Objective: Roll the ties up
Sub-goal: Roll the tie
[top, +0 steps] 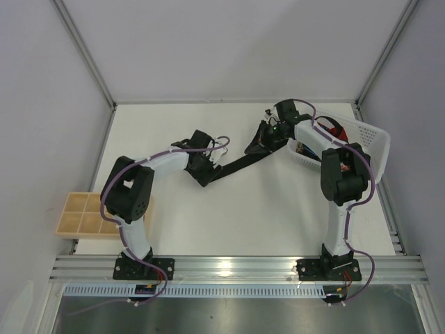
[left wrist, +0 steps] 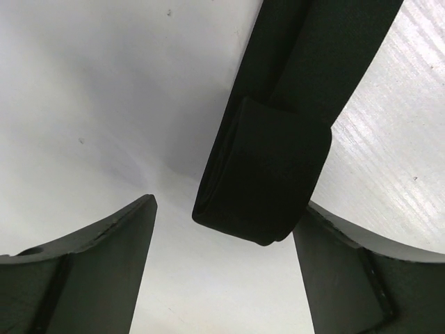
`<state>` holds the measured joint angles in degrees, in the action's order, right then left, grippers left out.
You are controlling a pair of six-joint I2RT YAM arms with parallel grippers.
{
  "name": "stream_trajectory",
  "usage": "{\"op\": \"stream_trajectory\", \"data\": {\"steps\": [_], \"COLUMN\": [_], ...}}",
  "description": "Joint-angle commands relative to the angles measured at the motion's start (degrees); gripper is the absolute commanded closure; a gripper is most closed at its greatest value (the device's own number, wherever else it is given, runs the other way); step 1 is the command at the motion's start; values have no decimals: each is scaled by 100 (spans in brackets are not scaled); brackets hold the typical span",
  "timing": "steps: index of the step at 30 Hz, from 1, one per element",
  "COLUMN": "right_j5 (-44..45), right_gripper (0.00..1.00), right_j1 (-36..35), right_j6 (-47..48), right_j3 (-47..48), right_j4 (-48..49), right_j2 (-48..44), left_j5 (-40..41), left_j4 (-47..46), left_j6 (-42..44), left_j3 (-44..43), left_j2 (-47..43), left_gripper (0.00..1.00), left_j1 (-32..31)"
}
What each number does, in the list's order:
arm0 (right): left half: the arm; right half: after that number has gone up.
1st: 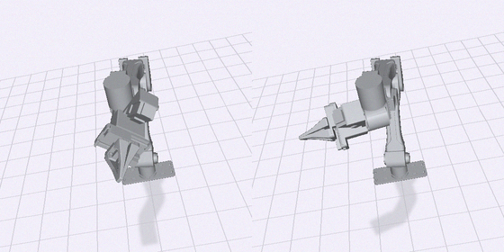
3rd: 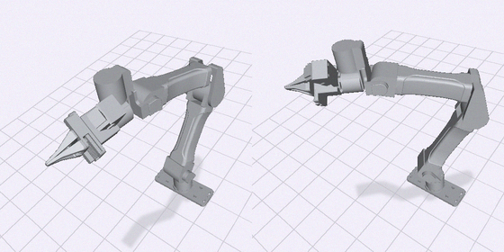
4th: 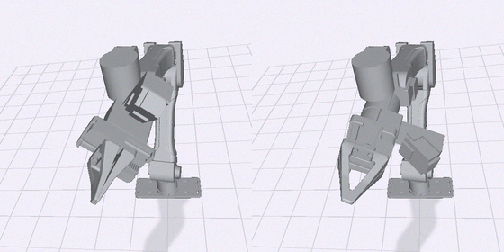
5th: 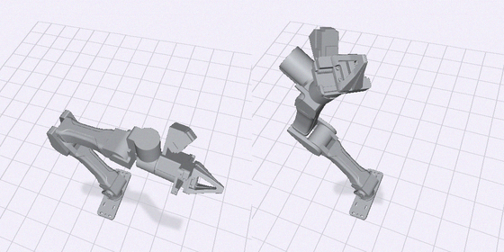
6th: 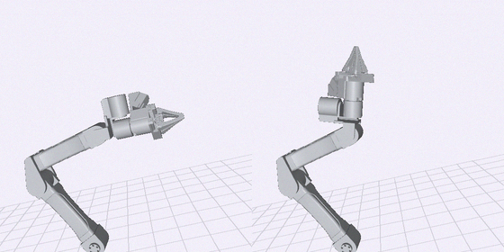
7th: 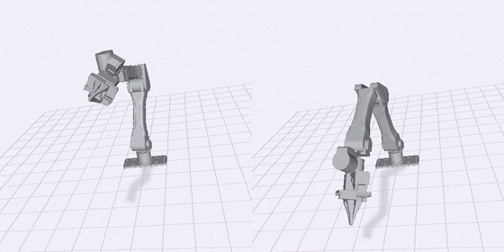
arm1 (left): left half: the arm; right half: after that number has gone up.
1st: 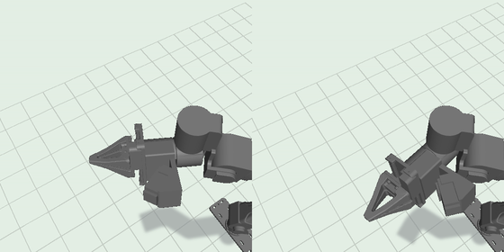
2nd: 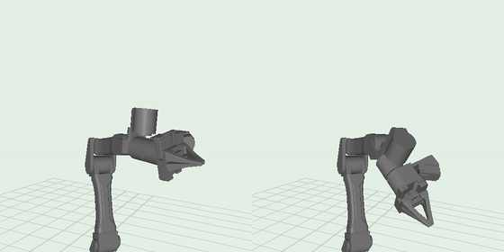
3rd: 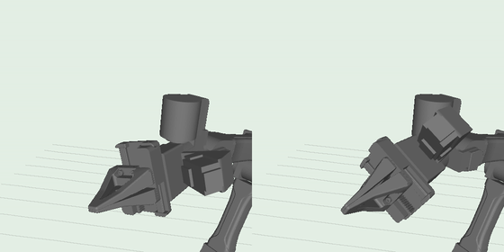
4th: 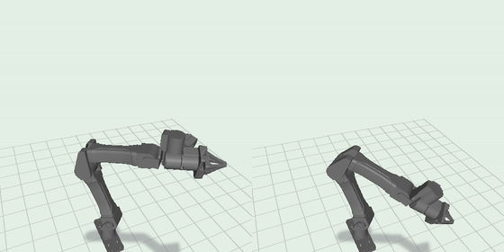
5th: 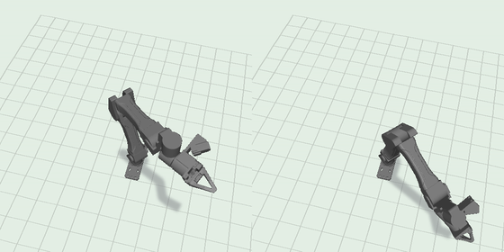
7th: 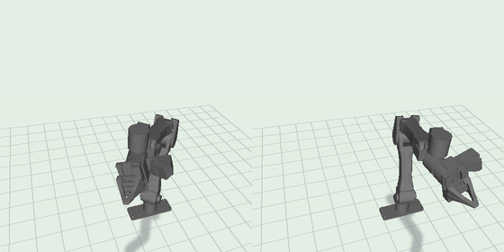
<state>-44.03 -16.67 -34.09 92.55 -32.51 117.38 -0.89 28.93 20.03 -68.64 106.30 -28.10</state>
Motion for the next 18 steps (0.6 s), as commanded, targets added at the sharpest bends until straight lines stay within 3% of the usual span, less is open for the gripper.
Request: {"op": "stream_trajectory", "data": {"steps": [1, 6, 8, 18], "right_j5": [-71, -106, -106, -106], "right_gripper": [100, 100, 100, 100], "right_j1": [-21, -30, -47, -91], "right_j6": [-19, -63, -81, -125], "right_j3": [-9, -62, -53, -27], "right_j4": [96, 166, 192, 228], "right_j2": [-225, -225, -216, -181], "left_j5": [-184, -307, -351, -369], "left_j4": [87, 113, 148, 219], "left_j6": [97, 98, 97, 141], "left_j3": [-106, -132, -132, -150], "left_j2": [137, 207, 216, 172], "left_gripper": [17, 21, 30, 51], "left_j1": [-12, -38, -73, -99]}}
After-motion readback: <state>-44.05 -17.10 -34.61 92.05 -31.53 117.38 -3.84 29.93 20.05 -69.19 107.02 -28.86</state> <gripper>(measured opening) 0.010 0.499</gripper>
